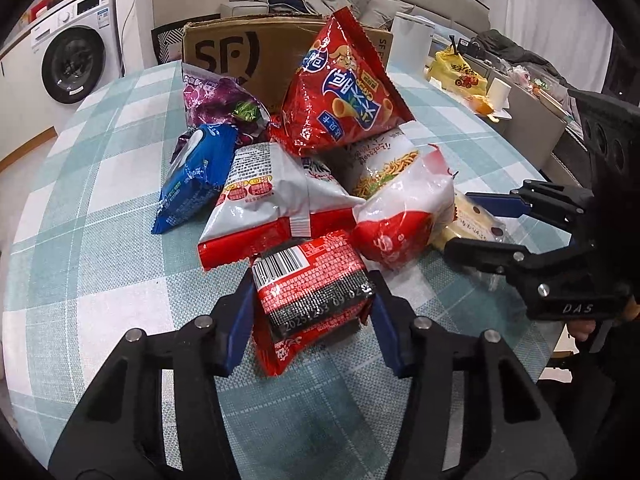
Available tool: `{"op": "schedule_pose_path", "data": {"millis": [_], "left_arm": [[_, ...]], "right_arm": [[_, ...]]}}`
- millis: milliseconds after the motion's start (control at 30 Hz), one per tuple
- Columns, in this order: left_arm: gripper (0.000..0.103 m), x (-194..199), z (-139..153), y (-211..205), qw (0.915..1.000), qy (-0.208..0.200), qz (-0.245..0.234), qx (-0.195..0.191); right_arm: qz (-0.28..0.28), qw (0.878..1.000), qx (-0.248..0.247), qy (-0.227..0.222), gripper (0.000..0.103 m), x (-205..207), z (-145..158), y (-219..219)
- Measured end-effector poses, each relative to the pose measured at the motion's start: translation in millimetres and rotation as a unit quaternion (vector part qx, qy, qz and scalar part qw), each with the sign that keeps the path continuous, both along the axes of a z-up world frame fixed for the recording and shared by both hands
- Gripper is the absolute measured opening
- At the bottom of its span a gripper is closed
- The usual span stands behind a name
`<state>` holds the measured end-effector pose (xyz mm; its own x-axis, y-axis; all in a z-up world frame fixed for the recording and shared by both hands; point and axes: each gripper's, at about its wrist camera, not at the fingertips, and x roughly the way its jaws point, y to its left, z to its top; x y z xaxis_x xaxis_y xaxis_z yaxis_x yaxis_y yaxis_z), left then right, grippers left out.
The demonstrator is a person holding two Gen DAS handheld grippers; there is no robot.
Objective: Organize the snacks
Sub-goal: 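Lift both held packets and carry them over the open cardboard box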
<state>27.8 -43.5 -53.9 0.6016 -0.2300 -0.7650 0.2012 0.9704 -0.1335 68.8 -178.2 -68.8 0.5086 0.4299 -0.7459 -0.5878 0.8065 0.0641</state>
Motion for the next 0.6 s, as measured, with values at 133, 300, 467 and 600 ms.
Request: {"op": "schedule_pose_path", "data": {"millis": [133,300,467,600], "left_arm": [[0.049,-3,3,1,1.0000,-0.007,-0.001,-0.002],[0.048,-7,9,4,0.9998,-0.020,-0.002,-0.008],[0.048,-13,18,8,0.9992,-0.037,0.004,-0.016],[0.048,-16,25,10,0.9986,-0.048,0.006,-0.019]], "right_arm": [[-0.012,1.000,0.005,-0.008,0.058,3,6,-7],[-0.033,0.999,0.004,-0.014,0.058,6,8,-16],[-0.060,0.998,0.010,-0.019,0.058,11,9,-26],[-0.087,0.996,0.018,-0.024,0.058,16,12,-35]]}}
